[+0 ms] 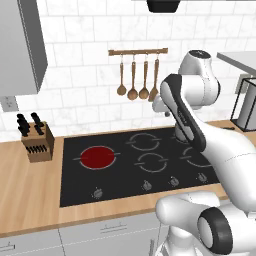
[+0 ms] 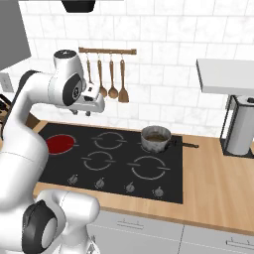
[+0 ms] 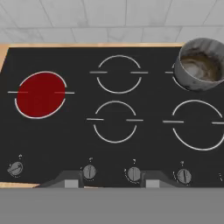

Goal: Turn off the front left burner of the stove.

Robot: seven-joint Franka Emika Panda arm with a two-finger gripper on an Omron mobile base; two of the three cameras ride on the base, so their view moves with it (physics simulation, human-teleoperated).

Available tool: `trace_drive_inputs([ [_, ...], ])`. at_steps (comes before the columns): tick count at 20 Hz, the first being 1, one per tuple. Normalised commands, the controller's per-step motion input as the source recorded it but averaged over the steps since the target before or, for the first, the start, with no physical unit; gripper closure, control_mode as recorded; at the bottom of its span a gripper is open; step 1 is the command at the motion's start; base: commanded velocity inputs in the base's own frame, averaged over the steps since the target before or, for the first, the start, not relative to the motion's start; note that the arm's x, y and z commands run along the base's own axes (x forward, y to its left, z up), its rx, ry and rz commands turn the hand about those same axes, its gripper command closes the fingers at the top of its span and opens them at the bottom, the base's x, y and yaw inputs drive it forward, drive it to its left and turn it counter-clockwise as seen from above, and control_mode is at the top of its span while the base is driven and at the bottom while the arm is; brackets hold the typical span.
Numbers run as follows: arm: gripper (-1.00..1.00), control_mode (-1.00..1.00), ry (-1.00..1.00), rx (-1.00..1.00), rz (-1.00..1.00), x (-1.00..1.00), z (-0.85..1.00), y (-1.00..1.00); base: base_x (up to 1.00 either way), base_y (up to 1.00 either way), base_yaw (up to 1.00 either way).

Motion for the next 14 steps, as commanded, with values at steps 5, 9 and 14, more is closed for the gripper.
trace_drive_inputs([
  [5, -1.00, -1.00, 0.01, 0.00, 0.07, -0.12, -0.13, 0.00, 0.00, 0.00, 0.00],
  [9, -1.00, -1.00, 0.00, 0.00, 0.27, -0.03, -0.15, 0.00, 0.00, 0.00, 0.00],
  [14, -1.00, -1.00, 0.00, 0.00, 0.33, 0.00, -0.09, 0.09, 0.00, 0.00, 0.00],
])
